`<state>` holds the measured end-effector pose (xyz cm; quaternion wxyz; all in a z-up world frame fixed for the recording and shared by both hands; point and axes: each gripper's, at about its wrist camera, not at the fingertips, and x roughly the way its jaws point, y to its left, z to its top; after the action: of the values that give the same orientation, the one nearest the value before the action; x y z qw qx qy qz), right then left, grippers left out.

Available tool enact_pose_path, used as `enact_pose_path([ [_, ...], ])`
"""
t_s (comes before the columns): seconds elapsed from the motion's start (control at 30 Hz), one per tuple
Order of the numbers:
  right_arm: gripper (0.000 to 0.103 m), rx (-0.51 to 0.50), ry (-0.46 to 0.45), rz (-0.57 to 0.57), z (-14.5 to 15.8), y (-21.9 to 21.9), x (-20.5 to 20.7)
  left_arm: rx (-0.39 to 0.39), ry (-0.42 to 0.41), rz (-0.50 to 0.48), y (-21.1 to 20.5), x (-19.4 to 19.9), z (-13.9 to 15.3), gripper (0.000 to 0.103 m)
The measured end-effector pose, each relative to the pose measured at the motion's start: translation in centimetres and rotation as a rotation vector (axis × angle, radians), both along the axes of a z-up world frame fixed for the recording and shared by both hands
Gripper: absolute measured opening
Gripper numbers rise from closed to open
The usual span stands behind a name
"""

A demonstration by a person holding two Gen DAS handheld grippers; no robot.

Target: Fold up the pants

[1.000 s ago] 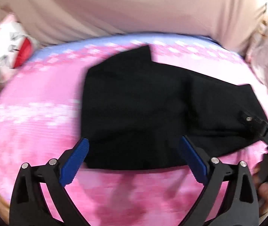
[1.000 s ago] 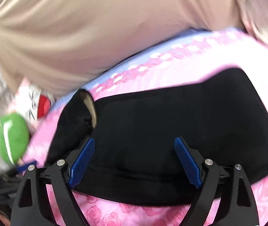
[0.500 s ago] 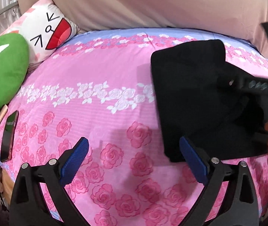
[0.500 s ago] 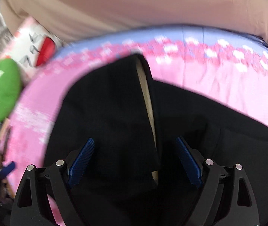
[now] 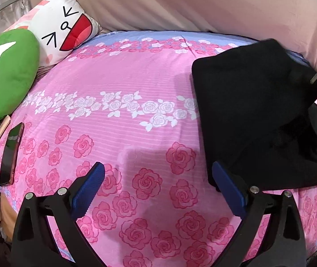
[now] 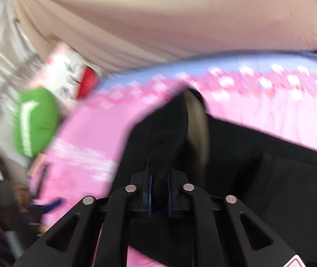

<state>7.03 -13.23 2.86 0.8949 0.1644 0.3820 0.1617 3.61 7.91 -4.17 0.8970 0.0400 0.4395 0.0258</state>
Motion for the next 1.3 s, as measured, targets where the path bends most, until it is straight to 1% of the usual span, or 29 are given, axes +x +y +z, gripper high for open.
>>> enact_pose_path([
  [0.1, 0.008, 0.02, -0.118, -0.025, 4.4, -2.1, -2.7, -0.015, -0.007, -0.001, -0.3, -0.2, 0.9, 0.095],
  [0.13, 0.009, 0.027, -0.156, -0.048, 5.8, -3.8, -4.1, -0.018, -0.011, -0.011, -0.6, -0.4, 1.2, 0.095],
  [0.2, 0.009, 0.011, -0.195, -0.108, 7.1, -6.5, -6.2, -0.021, -0.016, -0.029, -1.3, -0.7, 1.6, 0.095],
  [0.23, 0.009, -0.009, -0.204, -0.163, 7.4, -8.5, -7.6, -0.024, -0.015, -0.042, -1.8, -0.8, 1.7, 0.095],
  [0.27, 0.009, -0.023, -0.201, -0.202, 7.1, -10.0, -8.6, -0.03, -0.011, -0.053, -2.3, -0.8, 1.7, 0.095],
  [0.33, 0.01, -0.035, -0.159, -0.278, 5.6, -12.9, -10.1, -0.044, -0.001, -0.08, -3.6, -0.8, 1.5, 0.095],
  [0.37, 0.011, -0.028, -0.115, -0.327, 3.8, -14.6, -10.7, -0.045, 0.006, -0.095, -4.3, -0.7, 1.4, 0.096],
  [0.4, 0.012, -0.035, -0.075, -0.345, 2.3, -15.4, -10.8, -0.041, 0.013, -0.109, -5.0, -0.6, 1.2, 0.096],
  [0.43, 0.012, -0.039, -0.023, -0.351, 0.1, -16.2, -10.7, -0.032, 0.017, -0.12, -5.8, -0.6, 1.1, 0.096],
  [0.47, 0.012, -0.019, 0.001, -0.361, -1.2, -16.5, -10.6, -0.025, 0.019, -0.126, -6.3, -0.5, 1.0, 0.096],
  [0.5, 0.012, 0.012, 0.03, -0.345, -2.3, -16.5, -10.2, -0.018, 0.018, -0.137, -6.8, -0.6, 1.0, 0.096],
  [0.57, 0.012, 0.012, 0.03, -0.3, -2.5, -15.3, -9.0, -0.012, 0.009, -0.145, -7.3, -0.7, 1.2, 0.096],
  [0.63, 0.012, -0.011, 0.008, -0.234, -1.4, -13.2, -7.5, -0.015, -0.011, -0.155, -7.5, -1.1, 1.8, 0.096],
  [0.7, 0.012, -0.018, -0.035, -0.145, 0.8, -10.0, -5.1, -0.017, -0.021, -0.167, -7.4, -1.5, 2.2, 0.096],
  [0.77, 0.012, -0.008, -0.085, -0.026, 3.5, -6.1, -2.8, -0.021, -0.033, -0.185, -7.3, -2.1, 2.6, 0.096],
  [0.8, 0.012, -0.003, -0.1, 0.031, 4.3, -4.3, -1.8, -0.015, -0.04, -0.189, -7.2, -2.3, 2.7, 0.096],
  [0.83, 0.013, 0.008, -0.104, 0.095, 4.7, -2.7, -0.9, -0.009, -0.043, -0.186, -7.0, -2.3, 2.9, 0.096],
  [0.87, 0.013, 0.013, -0.087, 0.141, 4.7, -1.0, -0.1, -0.004, -0.045, -0.18, -6.7, -2.3, 2.8, 0.096],
  [0.93, 0.014, -0.028, -0.034, 0.148, 2.7, 0.3, 1.1, -0.003, -0.034, -0.164, -6.0, -2.0, 2.6, 0.096],
  [0.97, 0.016, -0.056, 0.008, 0.13, 0.8, 0.3, 1.3, -0.007, -0.028, -0.157, -5.5, -1.8, 2.4, 0.096],
  [1.0, 0.016, -0.074, 0.069, 0.103, -1.4, -0.3, 1.2, -0.009, -0.023, -0.15, -5.1, -1.7, 2.2, 0.096],
  [1.07, 0.019, -0.096, 0.164, 0.054, -4.9, -1.9, 0.5, -0.016, -0.009, -0.141, -4.1, -1.4, 1.6, 0.096],
  [1.1, 0.018, -0.09, 0.189, 0.038, -6.1, -2.6, 0.0, -0.023, 0.0, -0.135, -3.6, -1.0, 1.1, 0.096],
  [1.13, 0.017, -0.061, 0.193, 0.025, -6.8, -3.6, -0.6, -0.028, 0.008, -0.132, -3.4, -0.7, 0.8, 0.096],
  [1.17, 0.021, -0.035, 0.186, 0.019, -6.7, -4.0, -0.9, -0.034, 0.014, -0.131, -3.3, -0.4, 0.5, 0.096],
  [1.2, 0.026, -0.052, 0.182, 0.015, -6.3, -4.0, -1.1, -0.039, 0.023, -0.128, -3.2, 0.0, 0.2, 0.096],
  [1.23, 0.05, -0.096, 0.165, 0.004, -5.6, -3.8, -1.1, -0.042, 0.027, -0.126, -3.2, 0.1, 0.0, 0.096],
  [1.27, 0.071, -0.139, 0.129, -0.005, -4.8, -3.5, -1.1, -0.047, 0.029, -0.127, -3.1, 0.3, -0.1, 0.096],
  [1.3, 0.077, -0.161, 0.102, -0.002, -4.4, -3.5, -1.1, -0.053, 0.03, -0.127, -3.1, 0.3, -0.1, 0.096],
])
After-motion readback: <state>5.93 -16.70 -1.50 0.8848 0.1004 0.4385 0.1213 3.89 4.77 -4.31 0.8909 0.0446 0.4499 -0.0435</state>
